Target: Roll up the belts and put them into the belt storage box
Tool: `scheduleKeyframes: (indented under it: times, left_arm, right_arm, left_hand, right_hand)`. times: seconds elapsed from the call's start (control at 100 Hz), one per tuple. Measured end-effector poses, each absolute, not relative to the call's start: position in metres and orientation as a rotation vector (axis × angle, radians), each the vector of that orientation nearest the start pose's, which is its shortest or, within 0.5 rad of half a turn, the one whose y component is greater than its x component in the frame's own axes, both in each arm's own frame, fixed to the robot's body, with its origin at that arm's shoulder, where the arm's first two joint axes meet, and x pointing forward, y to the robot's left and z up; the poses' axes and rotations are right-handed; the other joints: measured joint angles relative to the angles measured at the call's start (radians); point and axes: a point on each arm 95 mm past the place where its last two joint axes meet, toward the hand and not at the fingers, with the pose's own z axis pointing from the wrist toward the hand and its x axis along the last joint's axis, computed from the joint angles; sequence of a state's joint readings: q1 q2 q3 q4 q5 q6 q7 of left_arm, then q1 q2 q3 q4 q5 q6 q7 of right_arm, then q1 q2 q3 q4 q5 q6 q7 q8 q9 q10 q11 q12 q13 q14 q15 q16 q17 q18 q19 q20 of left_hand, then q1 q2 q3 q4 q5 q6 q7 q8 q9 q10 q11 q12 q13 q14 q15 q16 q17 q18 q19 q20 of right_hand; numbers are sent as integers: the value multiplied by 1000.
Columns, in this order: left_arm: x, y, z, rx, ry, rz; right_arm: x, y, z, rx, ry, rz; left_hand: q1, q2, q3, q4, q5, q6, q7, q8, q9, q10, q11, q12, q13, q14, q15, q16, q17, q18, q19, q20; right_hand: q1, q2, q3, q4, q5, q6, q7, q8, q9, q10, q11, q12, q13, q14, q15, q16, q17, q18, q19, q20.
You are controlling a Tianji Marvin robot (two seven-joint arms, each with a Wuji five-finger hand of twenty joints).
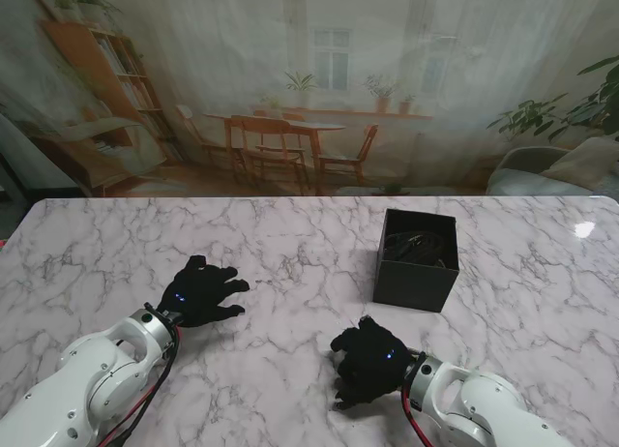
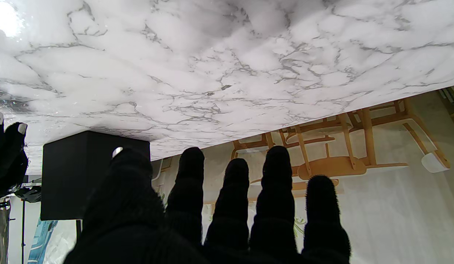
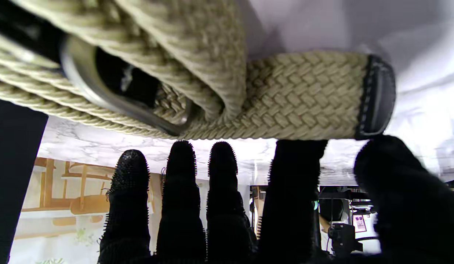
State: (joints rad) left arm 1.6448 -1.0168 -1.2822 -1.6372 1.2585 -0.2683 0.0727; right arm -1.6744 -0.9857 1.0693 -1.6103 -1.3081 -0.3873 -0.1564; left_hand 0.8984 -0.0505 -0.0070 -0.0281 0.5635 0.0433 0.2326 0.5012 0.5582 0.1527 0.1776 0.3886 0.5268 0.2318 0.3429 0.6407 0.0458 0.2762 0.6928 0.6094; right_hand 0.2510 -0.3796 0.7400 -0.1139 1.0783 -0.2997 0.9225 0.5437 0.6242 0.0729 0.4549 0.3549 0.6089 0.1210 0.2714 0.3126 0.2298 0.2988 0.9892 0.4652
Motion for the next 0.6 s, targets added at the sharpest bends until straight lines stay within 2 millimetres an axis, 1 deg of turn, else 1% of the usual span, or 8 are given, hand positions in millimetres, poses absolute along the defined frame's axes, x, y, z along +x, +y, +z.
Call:
scheduleKeyframes:
  times: [0.07, 0.13, 0.19, 0.32, 0.38, 0.44, 0.55, 0.6]
  left_arm:
    - [376, 18, -327, -813, 1771, -1420]
    - [376, 18, -327, -812, 1771, -1420]
    - [376, 18, -327, -812, 1772, -1420]
    - [376, 18, -327, -813, 1772, -1421]
    - [376, 18, -327, -813, 1772, -1421]
    - [376, 18, -327, -813, 1772, -1421]
    - [376, 18, -327, -813, 1771, -1420]
    - [376, 18, -327, -813, 1771, -1420]
  right_arm:
    - [314, 42, -384, 642, 2040, 1598]
    - [314, 41, -384, 623, 2019, 1606]
    - [314, 41, -383, 621, 2006, 1609]
    - [315, 35, -379, 648, 2012, 1608]
    - [314, 33, -376, 649, 2024, 1620]
    - [313, 30, -374, 669, 2035, 1634]
    - [312, 25, -370, 706, 2027, 1645]
    - [311, 22, -368, 697, 2024, 1634]
  left_hand:
    - [0, 0, 0, 0, 0, 0, 0, 0, 0, 0, 0, 0, 0, 0, 0, 0, 0, 0, 0, 0]
    - [0, 0, 0, 0, 0, 0, 0, 0, 0, 0, 0, 0, 0, 0, 0, 0, 0, 0, 0, 0]
    - [0, 0, 0, 0, 0, 0, 0, 0, 0, 0, 0, 0, 0, 0, 0, 0, 0, 0, 0, 0]
    - [0, 0, 0, 0, 0, 0, 0, 0, 0, 0, 0, 0, 0, 0, 0, 0, 0, 0, 0, 0]
    - [0, 0, 0, 0, 0, 0, 0, 0, 0, 0, 0, 0, 0, 0, 0, 0, 0, 0, 0, 0]
    - [0, 0, 0, 0, 0, 0, 0, 0, 0, 0, 0, 0, 0, 0, 0, 0, 0, 0, 0, 0]
    - [0, 0, 0, 0, 0, 0, 0, 0, 0, 0, 0, 0, 0, 0, 0, 0, 0, 0, 0, 0]
    - [0, 0, 0, 0, 0, 0, 0, 0, 0, 0, 0, 0, 0, 0, 0, 0, 0, 0, 0, 0]
  right_hand:
    - [1, 12, -16, 0, -4, 15, -11, 0, 0, 0, 7, 0, 3, 0, 0, 0, 7, 0, 15, 0]
    - [6, 12, -17, 0, -36, 12, -23, -1, 0, 0, 9, 0, 4, -2, 0, 0, 7, 0, 28, 0]
    - [29, 10, -19, 0, -77, 8, -17, -42, 0, 1, 20, 8, 4, -11, 0, 0, 7, -1, 33, 0]
    - [29, 12, -16, 0, -82, -1, -11, -55, 13, 1, 23, 10, 4, -12, 0, 0, 7, -1, 33, -2]
    - [16, 40, -9, 0, -72, -1, -10, -39, 38, -3, 29, 10, 4, -13, 0, 0, 5, -1, 33, -2]
    - [14, 40, -22, 0, -70, -3, -31, -38, 52, -12, 27, 10, 13, -17, 0, 0, 1, -1, 33, -2]
    - [13, 51, -33, 0, 3, -15, -36, -37, 92, -24, 5, 6, 14, -19, 0, 0, -7, -1, 33, -9]
    - [12, 75, -46, 0, 34, -15, -36, -37, 116, -28, -4, 5, 25, -19, 1, 0, -10, -1, 33, -10]
